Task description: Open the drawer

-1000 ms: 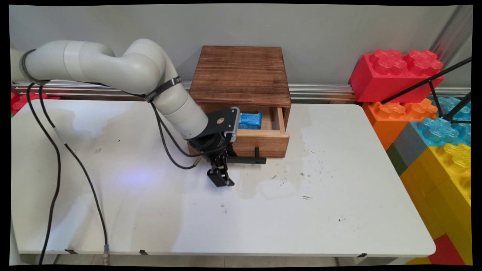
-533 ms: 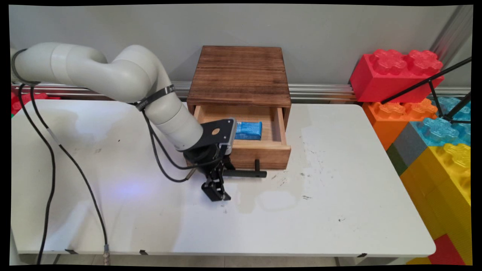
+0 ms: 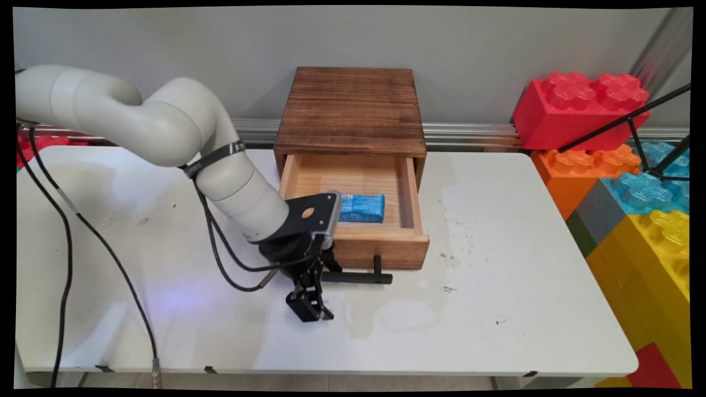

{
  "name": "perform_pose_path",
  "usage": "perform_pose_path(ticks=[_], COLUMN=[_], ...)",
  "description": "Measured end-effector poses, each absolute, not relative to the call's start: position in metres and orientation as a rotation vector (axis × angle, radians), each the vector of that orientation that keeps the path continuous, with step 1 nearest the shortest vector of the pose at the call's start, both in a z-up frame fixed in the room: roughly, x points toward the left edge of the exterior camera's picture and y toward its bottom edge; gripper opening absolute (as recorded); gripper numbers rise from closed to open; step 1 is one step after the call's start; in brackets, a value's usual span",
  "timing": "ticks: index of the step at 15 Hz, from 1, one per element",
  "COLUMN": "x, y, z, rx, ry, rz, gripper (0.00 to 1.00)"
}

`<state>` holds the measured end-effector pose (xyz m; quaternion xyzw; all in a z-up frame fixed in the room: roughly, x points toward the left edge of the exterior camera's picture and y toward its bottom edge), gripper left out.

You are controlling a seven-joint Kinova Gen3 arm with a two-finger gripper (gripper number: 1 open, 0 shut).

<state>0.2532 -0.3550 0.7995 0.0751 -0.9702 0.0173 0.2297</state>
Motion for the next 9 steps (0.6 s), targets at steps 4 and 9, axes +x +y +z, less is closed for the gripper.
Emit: perform_pose_path(ticks=[4, 9], x=[0.251, 0.250], y=[-0.343, -0.328], z=[0.802, 0.807], rx=[0.199, 0.191], ry=[-2.659, -2.643], rz=[0.033, 0.023], gripper=[1.00, 1.00])
